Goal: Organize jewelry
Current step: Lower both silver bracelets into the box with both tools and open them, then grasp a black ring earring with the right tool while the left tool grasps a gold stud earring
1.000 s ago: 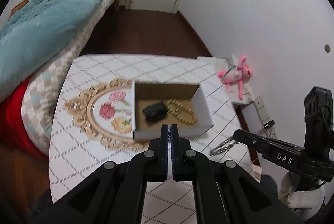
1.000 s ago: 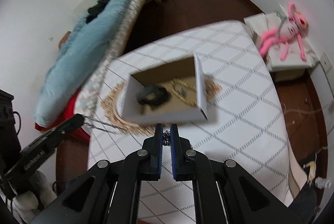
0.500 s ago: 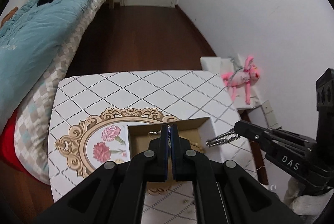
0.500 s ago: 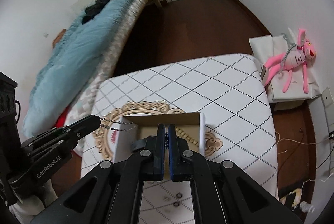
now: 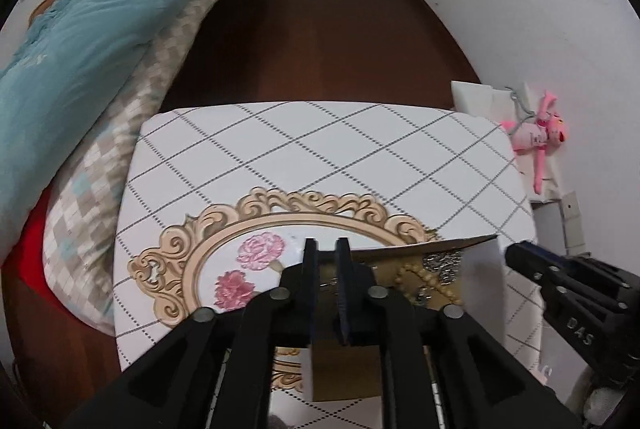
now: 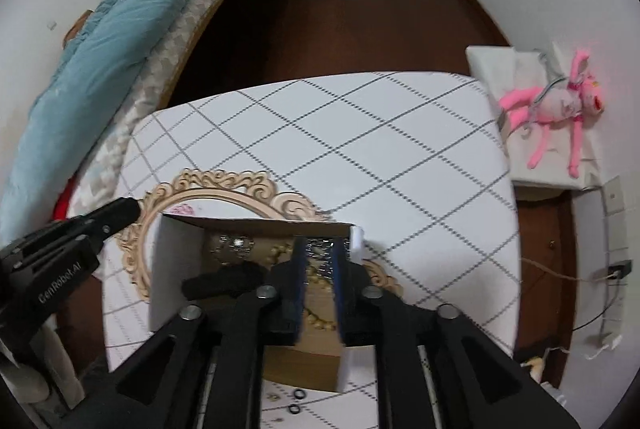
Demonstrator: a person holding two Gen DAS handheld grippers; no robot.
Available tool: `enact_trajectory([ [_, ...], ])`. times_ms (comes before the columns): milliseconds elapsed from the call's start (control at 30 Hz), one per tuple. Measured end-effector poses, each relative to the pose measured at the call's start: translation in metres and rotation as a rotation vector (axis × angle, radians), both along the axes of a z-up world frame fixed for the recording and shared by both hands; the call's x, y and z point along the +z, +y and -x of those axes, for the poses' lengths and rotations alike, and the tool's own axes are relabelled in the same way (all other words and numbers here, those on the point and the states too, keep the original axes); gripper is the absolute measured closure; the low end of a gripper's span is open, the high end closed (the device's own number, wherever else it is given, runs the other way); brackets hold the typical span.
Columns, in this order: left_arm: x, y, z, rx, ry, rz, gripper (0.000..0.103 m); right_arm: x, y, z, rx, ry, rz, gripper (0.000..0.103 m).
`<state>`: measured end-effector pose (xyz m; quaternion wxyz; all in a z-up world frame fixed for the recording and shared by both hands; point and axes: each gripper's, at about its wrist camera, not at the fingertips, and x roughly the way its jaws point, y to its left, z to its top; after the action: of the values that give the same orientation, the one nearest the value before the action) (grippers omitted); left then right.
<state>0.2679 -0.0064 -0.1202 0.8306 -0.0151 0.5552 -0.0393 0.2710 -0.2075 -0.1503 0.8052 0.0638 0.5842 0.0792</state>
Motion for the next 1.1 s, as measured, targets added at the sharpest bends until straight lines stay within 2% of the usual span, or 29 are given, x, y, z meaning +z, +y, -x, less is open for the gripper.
enact_trajectory([
  [33,-0.002,0.001,0.004,0.006,-0.007,-0.022,0.057,-0.001,-0.001,0.004,-0.005,-0.003,0.016,0.067],
  [67,-0.003,0.002,0.007,0.013,-0.015,-0.029,0.034,-0.001,-0.002,0.007,-0.005,-0.005,0.027,0.046],
  [100,-0.004,0.004,0.011,0.027,-0.027,-0.044,0.028,-0.002,-0.002,0.012,-0.008,-0.011,0.041,0.029],
  [200,-0.01,0.005,0.026,0.036,-0.054,-0.092,0.026,-0.007,-0.003,0.028,-0.026,-0.023,0.099,0.024],
  [233,-0.014,0.005,0.03,0.038,-0.054,-0.106,0.023,-0.01,-0.005,0.033,-0.033,-0.018,0.111,0.015],
  [267,-0.016,0.005,0.033,0.04,-0.052,-0.113,0.014,-0.012,-0.005,0.037,-0.037,-0.019,0.126,0.011],
  [333,-0.022,0.005,0.04,0.042,-0.049,-0.12,0.002,-0.015,-0.004,0.046,-0.042,-0.036,0.16,0.008],
  [433,-0.028,0.002,0.051,0.034,-0.051,-0.138,0.001,-0.02,-0.001,0.056,-0.037,-0.044,0.191,0.002],
  [700,-0.027,0.002,0.074,0.06,-0.08,-0.146,0.001,-0.02,0.001,0.072,-0.051,-0.076,0.227,0.001],
  [1100,0.01,0.006,0.122,0.124,-0.19,-0.131,0.001,0.023,-0.006,0.121,-0.092,-0.205,0.236,0.001],
])
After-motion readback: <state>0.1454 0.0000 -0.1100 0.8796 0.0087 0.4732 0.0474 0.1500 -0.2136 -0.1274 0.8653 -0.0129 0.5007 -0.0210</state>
